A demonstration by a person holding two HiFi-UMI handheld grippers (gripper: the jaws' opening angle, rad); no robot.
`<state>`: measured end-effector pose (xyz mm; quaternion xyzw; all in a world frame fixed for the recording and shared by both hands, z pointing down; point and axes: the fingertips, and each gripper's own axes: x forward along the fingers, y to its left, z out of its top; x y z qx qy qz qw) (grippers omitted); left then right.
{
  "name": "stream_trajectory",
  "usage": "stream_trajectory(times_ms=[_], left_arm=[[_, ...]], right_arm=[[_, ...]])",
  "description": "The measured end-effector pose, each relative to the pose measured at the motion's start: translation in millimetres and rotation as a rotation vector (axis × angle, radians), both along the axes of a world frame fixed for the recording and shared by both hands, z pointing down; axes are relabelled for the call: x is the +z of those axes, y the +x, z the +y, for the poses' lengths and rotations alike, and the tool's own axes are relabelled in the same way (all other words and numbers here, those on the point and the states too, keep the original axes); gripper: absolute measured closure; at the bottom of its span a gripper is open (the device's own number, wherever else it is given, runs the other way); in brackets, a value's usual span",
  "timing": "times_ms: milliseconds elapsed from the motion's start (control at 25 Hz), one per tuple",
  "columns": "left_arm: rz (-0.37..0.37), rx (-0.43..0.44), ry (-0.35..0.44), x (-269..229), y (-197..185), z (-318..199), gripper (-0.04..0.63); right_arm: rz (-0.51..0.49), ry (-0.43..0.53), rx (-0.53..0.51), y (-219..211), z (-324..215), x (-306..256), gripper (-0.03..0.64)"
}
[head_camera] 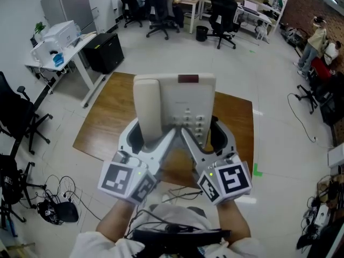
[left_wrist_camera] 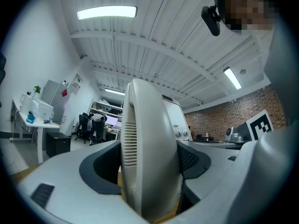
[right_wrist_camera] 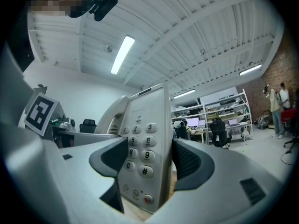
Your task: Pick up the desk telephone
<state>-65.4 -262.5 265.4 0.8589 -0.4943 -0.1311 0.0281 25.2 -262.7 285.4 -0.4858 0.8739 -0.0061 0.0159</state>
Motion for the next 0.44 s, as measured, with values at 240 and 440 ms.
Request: stream_trajectory(times_ms=[240, 440], left_arm=[[0.007, 0.005, -0.011, 3.9, -2.0, -0.1, 0.258], [0.014, 0.005, -0.025, 5.0, -2.9, -4.9, 0.258]], right_arm=[[0.005, -0.005, 0.004, -2.3, 0.1, 3.2, 0.308], [0.019, -0.009, 0.006, -3.1, -4.3, 2.3, 0.308]])
